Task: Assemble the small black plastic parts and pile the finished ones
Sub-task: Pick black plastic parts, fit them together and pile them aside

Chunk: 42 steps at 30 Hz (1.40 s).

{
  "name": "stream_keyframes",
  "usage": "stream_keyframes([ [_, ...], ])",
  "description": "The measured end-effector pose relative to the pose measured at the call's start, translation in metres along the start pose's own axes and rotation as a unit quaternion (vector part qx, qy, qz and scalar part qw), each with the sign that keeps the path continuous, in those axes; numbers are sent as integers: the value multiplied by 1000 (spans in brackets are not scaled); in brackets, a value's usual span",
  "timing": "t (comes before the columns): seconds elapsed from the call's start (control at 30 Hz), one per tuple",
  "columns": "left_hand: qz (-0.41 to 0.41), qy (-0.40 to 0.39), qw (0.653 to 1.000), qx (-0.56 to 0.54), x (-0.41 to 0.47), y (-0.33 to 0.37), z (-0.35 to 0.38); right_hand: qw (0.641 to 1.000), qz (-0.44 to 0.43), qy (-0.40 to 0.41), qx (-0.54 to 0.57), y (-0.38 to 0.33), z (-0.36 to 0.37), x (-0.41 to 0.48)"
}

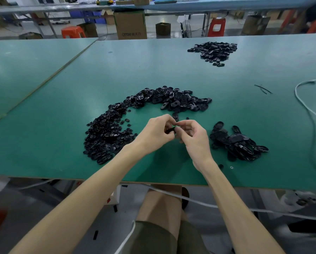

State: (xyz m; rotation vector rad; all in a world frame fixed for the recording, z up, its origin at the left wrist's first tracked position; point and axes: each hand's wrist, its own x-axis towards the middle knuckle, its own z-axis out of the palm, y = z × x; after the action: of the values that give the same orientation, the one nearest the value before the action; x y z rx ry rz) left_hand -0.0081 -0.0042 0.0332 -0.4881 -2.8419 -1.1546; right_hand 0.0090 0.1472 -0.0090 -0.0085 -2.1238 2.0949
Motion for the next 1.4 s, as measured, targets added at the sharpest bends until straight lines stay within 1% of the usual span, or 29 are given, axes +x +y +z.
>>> stream_keyframes([
  [0.1,5,2,1000,4,-1,-3,-5,1000,-1,-5,-12,1,0,0],
  [0.13,10,8,1000,21,0,-5,-10,1000,-1,-5,-20,2,1,0],
  [0.2,6,20,995,93,2,-11,-22,1000,-1,0,-27,2,1,1],
  [0.3,-44,9,969,241,4,-25,-45,999,0,1,-35,3,-1,0],
  [0.4,-120,3,942,313,3,-40,-64,999,0,1,-38,4,-1,1],
  [0.47,-163,-1,934,319,2,-46,-74,999,1,3,-33,4,-1,1],
  [0.53,-191,-25,928,318,1,-48,-79,999,1,6,-33,4,-1,1],
  [0.6,-207,-43,928,306,-1,-49,-80,999,0,7,-32,5,-1,1],
  [0.67,-215,-42,932,290,-3,-50,-77,1000,0,8,-28,5,0,2],
  [0.83,-188,7,938,292,-5,-46,-73,1000,3,12,-21,4,0,2],
  [1.0,-170,38,939,298,-4,-43,-72,1000,4,14,-13,3,0,1],
  [1.07,-152,58,953,257,-2,-42,-69,1000,3,14,-13,3,0,1],
  [1.13,-142,64,979,133,1,-36,-62,1000,3,17,-12,3,0,1],
  [1.2,-128,49,991,-2,2,-27,-48,1000,2,19,-11,4,0,1],
  [1.3,-92,42,986,-135,4,-17,-20,1000,-1,21,-9,4,0,1],
  [1.4,-98,70,957,-264,4,-11,7,1000,1,26,-6,4,-1,1],
])
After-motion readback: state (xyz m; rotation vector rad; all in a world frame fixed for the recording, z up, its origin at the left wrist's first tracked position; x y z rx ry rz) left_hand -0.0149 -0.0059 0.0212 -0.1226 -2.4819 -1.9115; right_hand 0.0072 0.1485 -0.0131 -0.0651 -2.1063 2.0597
